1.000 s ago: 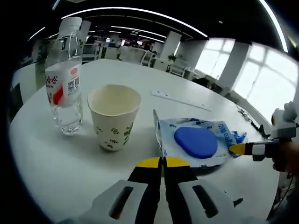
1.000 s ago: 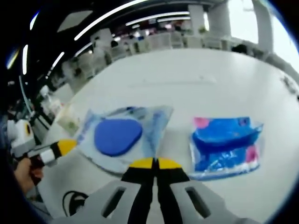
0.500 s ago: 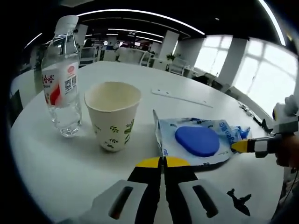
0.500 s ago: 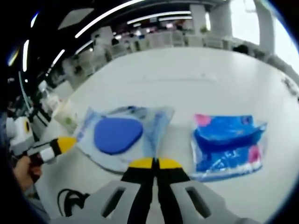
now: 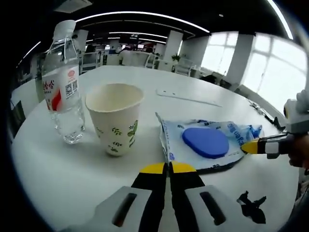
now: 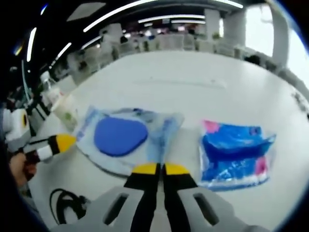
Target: Arrange the tabletop items into an orderly group along one side of the table until the central work area is clear of visible clutter.
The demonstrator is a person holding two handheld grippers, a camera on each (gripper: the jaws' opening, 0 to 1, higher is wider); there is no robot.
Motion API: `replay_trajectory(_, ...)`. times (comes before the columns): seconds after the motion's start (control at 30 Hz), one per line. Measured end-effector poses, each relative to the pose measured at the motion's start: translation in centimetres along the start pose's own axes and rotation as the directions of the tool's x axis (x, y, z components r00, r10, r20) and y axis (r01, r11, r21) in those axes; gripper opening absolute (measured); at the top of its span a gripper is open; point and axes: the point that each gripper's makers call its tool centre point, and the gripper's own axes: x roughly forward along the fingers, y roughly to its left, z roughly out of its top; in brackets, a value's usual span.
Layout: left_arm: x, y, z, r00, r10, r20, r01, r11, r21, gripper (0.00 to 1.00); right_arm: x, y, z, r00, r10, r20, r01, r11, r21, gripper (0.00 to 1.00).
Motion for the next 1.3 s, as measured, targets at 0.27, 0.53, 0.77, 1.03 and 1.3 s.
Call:
replay_trajectory(0.27,-0.2,0.1,0.3,0.999,0.009,0.033,-0.011,0.999,0.039,0.04,0.0,-0.5,0.4,1.000,-0.003,0.021,0.003,1.000,0.027,0.07)
replay_trajectory(0.53,-0.4,-0.2,1.4,0.998,0.009,0.064,-0.012,0.999,0.052,0.19,-0.7,-0.3,1.2,0.999,-0.001,0.052,-0.001,0.999,0.033,0.19)
replay_trajectory(0.77,-1.1,-1.1,1.6,0.998,-0.045,0.046,0.041,0.996,0.076,0.25,-1.6,1.2,0.5,0.999,0.011,0.041,-0.012,1.000,0.027,0.40)
replay_trajectory(1.03,-2.6,-1.8,1.9,0.993,-0.115,0.041,0.108,0.984,0.144,0.42,-3.1,4.2,-1.1,0.995,0.091,0.029,-0.090,0.995,-0.034,0.53)
replay_trajectory(1.3,-4.3,-2.7,2.2,0.983,-0.180,0.026,0.171,0.966,0.196,0.60,-5.0,7.6,-2.8,0.975,0.219,-0.033,-0.222,0.967,-0.128,0.66)
